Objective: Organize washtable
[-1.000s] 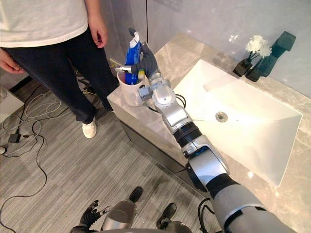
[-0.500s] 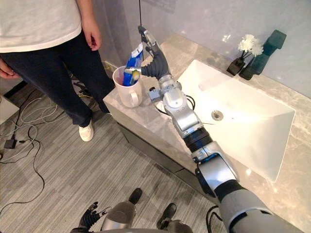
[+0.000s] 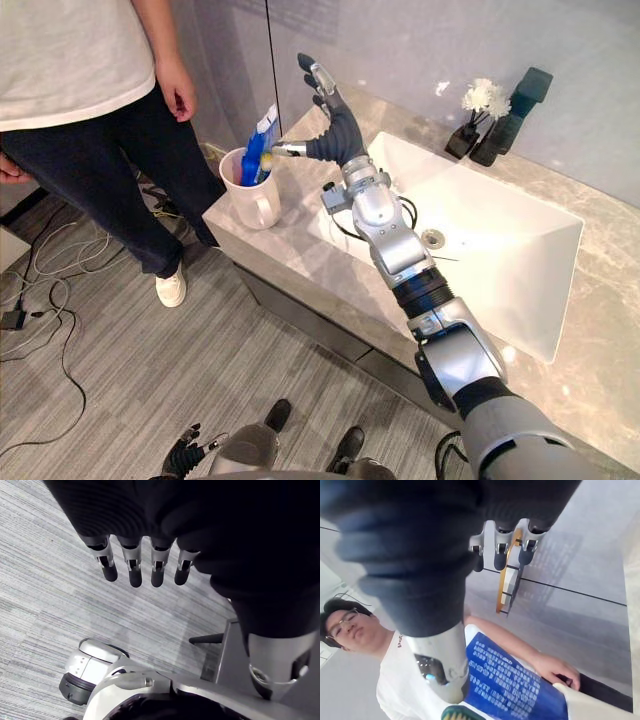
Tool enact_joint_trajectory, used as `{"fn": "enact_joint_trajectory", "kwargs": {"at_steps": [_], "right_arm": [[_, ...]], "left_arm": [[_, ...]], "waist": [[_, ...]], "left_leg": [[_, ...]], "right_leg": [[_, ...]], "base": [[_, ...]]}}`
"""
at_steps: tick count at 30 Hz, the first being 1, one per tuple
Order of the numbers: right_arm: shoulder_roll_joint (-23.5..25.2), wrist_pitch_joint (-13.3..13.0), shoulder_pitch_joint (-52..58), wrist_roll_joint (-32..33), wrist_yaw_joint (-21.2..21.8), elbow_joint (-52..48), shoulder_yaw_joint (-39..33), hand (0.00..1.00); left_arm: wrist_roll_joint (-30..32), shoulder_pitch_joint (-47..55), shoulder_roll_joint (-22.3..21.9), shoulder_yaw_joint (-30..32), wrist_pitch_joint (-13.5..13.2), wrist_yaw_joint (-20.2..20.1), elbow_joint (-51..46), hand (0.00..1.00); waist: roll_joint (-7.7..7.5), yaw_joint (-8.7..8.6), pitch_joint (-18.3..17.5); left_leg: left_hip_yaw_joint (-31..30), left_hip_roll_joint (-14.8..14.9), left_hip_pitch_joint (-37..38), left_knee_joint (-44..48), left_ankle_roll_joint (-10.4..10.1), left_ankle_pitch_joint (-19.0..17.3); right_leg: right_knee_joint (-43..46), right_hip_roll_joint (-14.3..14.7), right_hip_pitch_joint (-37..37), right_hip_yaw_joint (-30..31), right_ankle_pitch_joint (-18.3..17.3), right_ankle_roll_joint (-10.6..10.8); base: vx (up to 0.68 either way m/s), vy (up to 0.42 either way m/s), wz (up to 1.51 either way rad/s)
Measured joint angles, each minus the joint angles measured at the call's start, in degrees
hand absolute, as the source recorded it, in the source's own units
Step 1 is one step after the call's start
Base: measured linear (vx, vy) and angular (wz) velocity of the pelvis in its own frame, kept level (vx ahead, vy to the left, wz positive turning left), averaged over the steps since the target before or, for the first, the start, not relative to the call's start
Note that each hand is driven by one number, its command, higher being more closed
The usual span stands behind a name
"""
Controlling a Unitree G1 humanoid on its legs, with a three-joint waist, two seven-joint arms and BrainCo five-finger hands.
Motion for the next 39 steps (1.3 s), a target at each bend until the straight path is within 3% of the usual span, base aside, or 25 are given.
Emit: {"fn": "enact_joint_trajectory", "kwargs": {"at_steps": [5, 12, 18, 25, 29, 31, 34, 36, 39], "right_arm": [[-5.36, -1.80, 1.64, -1.72, 0.00, -6.69, -1.56, 0.00], [-11.59, -5.96, 10.20, -4.45, -0.17, -21.25, -12.78, 0.00], [-14.99, -8.77, 18.15, -4.99, -3.35, -29.43, -34.08, 0.00], [-14.32, -10.89, 31.28, -3.52, -9.03, -30.82, -57.49, 0.00], [-7.53, -10.29, 41.73, -1.67, -11.81, -30.47, -65.80, 0.00], [-1.48, -8.54, 49.89, -1.95, -12.90, -30.51, -68.53, 0.00], [4.26, -5.55, 56.48, -5.07, -15.26, -30.62, -70.31, 0.00], [10.59, -3.06, 60.92, -6.98, -18.27, -30.61, -71.93, 0.00], [18.68, -0.15, 64.78, -5.59, -22.11, -26.38, -71.55, 0.00]], "left_arm": [[0.46, 0.27, -0.14, 0.55, 0.00, -0.12, 0.11, 0.00], [2.40, 0.92, -0.77, 2.20, -0.03, -0.11, 1.27, 0.00], [4.41, 0.87, -1.25, 3.48, -0.03, -1.26, 2.41, 0.00], [4.40, 0.82, -2.28, 5.08, -0.01, -1.44, 3.63, 0.00], [4.40, 0.65, -2.62, 5.80, 0.03, -1.59, 4.84, 0.00], [4.41, 0.80, -3.50, 7.23, 0.09, -1.85, 5.22, 0.00], [4.40, 0.62, -4.57, 8.65, 0.47, -2.42, 5.20, 0.00], [4.41, 0.14, -6.38, 11.66, 0.72, -2.59, 4.52, 0.00], [4.39, -1.06, -7.25, 12.84, 0.98, -2.49, 3.81, 0.00]], "waist": [[-0.12, -0.43, -0.46], [-0.32, -3.08, -2.07], [-0.23, -6.44, -3.33], [0.39, -9.25, -6.24], [0.76, -11.32, -7.64], [1.19, -12.27, -9.06], [1.76, -12.56, -9.53], [2.45, -12.58, -10.09], [2.52, -12.47, -10.14]], "left_leg": [[0.19, 0.03, 1.02, -0.36, 0.00, 0.02], [1.22, 0.04, 2.21, -1.62, 0.32, 0.42], [2.92, 0.11, 3.63, -2.46, 0.48, 0.47], [6.25, 0.55, 4.67, -3.61, 0.94, 0.15], [7.22, 0.64, 4.75, -4.15, 1.11, -0.01], [8.37, 0.78, 3.73, -4.12, 1.40, -0.47], [9.85, 0.96, 4.00, -4.03, 1.47, -0.98], [10.66, 0.98, 4.19, -3.02, 1.56, -1.68], [12.81, 1.16, 4.57, -1.07, 1.59, -3.08]], "right_leg": [[-0.20, 0.01, 0.86, 0.07, 0.00, 0.00], [-0.19, -0.08, 0.96, 1.23, 0.04, 0.05], [-0.29, 0.03, 1.17, 2.90, 0.26, 0.18], [-2.48, 0.38, 1.17, 6.13, 1.66, 0.48], [-2.68, 0.47, 0.58, 7.21, 1.65, 0.52], [-3.05, 0.66, -0.39, 8.09, 1.58, 0.68], [-3.19, 0.71, -0.41, 8.54, 1.61, 0.64], [-3.20, 0.70, -0.34, 8.53, 1.60, 0.66], [-2.30, 0.73, 0.10, 9.54, 1.25, 0.92]], "base": [[0.00, 0.000, 0.00], [0.00, 0.013, -0.08], [0.00, 0.015, -0.14], [0.01, 0.018, -0.25], [0.02, 0.018, -0.17], [0.02, 0.014, -0.21], [0.05, 0.016, -0.13], [0.08, 0.021, -0.13], [0.02, 0.023, -0.21]]}}
